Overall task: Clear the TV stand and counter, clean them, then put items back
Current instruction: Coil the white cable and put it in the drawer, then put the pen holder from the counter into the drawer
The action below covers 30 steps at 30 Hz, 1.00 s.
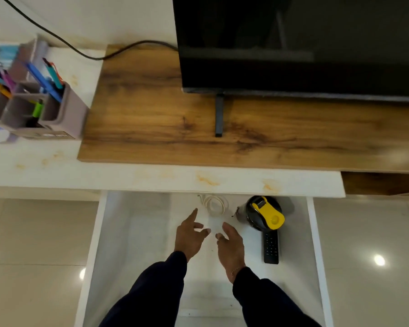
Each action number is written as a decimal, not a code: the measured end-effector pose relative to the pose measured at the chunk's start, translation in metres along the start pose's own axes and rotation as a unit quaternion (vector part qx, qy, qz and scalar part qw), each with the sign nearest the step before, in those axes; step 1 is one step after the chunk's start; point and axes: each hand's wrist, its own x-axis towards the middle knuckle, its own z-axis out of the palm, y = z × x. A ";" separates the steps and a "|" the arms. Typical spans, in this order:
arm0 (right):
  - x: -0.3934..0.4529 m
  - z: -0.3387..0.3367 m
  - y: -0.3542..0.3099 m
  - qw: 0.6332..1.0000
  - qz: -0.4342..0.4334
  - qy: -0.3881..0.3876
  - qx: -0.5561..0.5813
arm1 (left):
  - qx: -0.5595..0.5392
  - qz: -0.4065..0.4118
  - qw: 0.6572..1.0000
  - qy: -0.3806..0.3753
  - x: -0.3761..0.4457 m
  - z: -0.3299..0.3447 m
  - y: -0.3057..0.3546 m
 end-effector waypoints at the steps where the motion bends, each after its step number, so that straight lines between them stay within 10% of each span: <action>1: -0.013 -0.005 -0.013 0.997 -0.034 -0.022 -0.064 | 0.025 0.014 1.000 0.001 -0.012 -0.011 0.009; 12: -0.103 -0.022 -0.140 0.903 -0.239 -0.158 -0.320 | 0.127 0.069 0.988 0.055 -0.117 -0.141 0.106; 23: -0.153 0.104 -0.275 0.885 -0.277 -0.242 -0.285 | -0.021 0.050 0.933 0.356 -0.116 -0.313 0.170; 30: -0.150 0.226 -0.309 0.928 -0.210 -0.215 -0.218 | -0.011 0.081 0.963 0.256 -0.065 -0.420 0.162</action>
